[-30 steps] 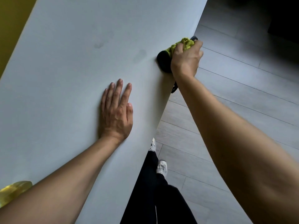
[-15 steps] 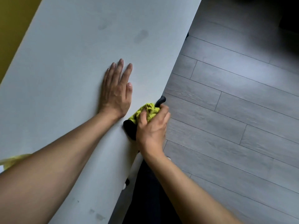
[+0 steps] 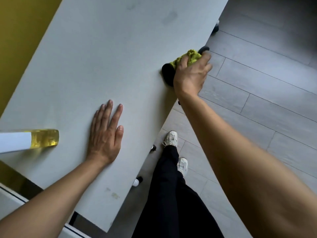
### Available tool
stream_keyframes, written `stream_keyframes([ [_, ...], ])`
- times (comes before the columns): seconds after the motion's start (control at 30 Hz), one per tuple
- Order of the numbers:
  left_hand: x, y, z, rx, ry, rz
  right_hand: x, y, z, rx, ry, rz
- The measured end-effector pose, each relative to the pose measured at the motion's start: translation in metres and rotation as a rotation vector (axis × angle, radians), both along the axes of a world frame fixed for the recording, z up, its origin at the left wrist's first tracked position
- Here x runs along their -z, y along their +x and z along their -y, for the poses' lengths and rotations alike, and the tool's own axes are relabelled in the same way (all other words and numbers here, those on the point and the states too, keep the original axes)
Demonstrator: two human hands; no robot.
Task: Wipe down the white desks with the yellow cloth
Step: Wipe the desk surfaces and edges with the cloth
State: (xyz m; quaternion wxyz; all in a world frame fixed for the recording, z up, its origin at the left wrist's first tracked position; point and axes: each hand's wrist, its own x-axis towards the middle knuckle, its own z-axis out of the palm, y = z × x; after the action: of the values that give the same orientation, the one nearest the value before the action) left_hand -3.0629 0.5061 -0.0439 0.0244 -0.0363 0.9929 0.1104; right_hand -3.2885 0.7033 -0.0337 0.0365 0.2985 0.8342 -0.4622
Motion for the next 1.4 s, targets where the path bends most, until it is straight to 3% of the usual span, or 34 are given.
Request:
stream_keyframes([
  [0.2,0.001,0.0,-0.002,-0.018,-0.01,-0.006,0.002,0.164,0.032,-0.133,-0.107,-0.027],
  [0.37,0.002,0.001,-0.004,-0.011,-0.017,-0.014,-0.006,0.271,0.046,-0.272,-0.136,0.078],
  [0.5,0.001,0.0,-0.005,-0.013,-0.017,-0.019,-0.006,0.243,0.047,-0.219,-0.107,0.103],
  [0.8,0.0,0.002,-0.006,-0.033,-0.009,-0.027,-0.001,0.052,0.015,-0.014,0.002,0.034],
  [1.0,-0.003,0.004,-0.006,-0.032,0.006,-0.039,0.002,0.039,0.009,-0.033,0.063,0.004],
  [1.13,-0.005,0.004,-0.005,-0.032,0.023,-0.016,0.0,0.106,0.03,0.003,0.008,-0.044],
  [1.4,-0.009,0.009,-0.003,-0.036,0.076,-0.036,-0.004,0.329,0.082,-0.062,-0.083,-0.014],
])
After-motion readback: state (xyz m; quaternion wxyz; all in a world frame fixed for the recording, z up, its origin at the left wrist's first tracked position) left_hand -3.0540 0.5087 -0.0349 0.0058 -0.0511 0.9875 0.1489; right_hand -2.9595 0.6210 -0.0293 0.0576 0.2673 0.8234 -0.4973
